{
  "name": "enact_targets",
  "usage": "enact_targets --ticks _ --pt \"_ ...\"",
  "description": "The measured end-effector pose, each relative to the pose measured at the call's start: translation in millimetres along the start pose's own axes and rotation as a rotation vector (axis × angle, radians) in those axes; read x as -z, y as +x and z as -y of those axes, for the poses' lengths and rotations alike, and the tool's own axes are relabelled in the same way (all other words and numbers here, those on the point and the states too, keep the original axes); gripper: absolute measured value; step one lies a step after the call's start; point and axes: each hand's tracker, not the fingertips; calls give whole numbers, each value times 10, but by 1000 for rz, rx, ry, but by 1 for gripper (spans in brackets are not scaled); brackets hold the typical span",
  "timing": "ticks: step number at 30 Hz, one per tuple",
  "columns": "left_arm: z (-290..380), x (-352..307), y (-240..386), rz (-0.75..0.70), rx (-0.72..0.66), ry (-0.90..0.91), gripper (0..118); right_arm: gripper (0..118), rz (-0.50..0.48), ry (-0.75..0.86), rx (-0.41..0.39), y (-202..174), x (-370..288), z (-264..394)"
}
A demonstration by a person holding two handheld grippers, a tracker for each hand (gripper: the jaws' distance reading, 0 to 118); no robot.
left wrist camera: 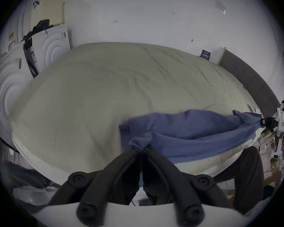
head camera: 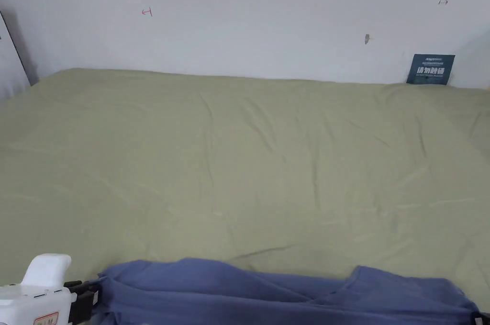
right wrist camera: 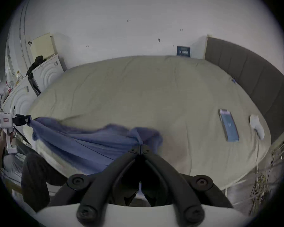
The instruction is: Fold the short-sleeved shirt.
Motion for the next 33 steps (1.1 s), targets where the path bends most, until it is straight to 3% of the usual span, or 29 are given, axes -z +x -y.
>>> enact_targets --ticks 2,3,4,5,6,7,8,11,13,14,15,16,17,18,20,25,30,33 --pt "63 58 -68 3 -7 2 4 0 -9 -13 17 21 74 83" --pt "86 61 -72 4 -5 15 17 0 -15 -16 21 26 100 130" --pt "99 52 -72 4 -6 26 45 5 -13 -18 23 17 119 140" --pt "86 50 -82 7 -8 26 83 26 -2 -15 25 -4 115 134" --pt "67 43 -120 2 -12 24 118 73 6 -10 23 -15 111 112" --pt "55 -1 -121 -3 -14 35 118 104 9 -11 23 -63 67 108" --pt "18 -59 -115 -10 -16 45 118 116 12 -4 25 -91 42 83" --pt "-83 -171 -109 -38 -22 61 118 114 19 62 30 -218 -100 -25" --pt "-146 -242 -68 -45 -24 67 117 109 39 107 3 -339 -153 -96" --pt "-171 -281 -38 -52 -24 75 115 94 56 124 -19 -420 -187 -130" --pt "-200 -296 -21 -52 -22 70 92 49 63 145 -33 -487 -234 -123" --pt "-214 -314 -8 -46 -19 76 46 5 64 166 -51 -580 -260 -141" --pt "-240 -297 -1 -47 -19 77 0 0 91 180 -59 -648 -262 -151" --pt "-261 -253 -20 -49 -21 71 0 0 125 244 -58 -737 -300 -166" --pt "-322 -146 -106 -66 -44 46 0 0 78 227 -51 -795 -313 -168" --pt "-488 249 -501 89 -200 -112 0 0 80 295 -7 -955 -354 -195" --pt "-603 546 -878 226 -322 -263 0 0 159 339 -70 -1098 -412 -180" --pt "-650 690 -1082 315 -376 -310 0 0 168 362 -60 -1164 -468 -157"
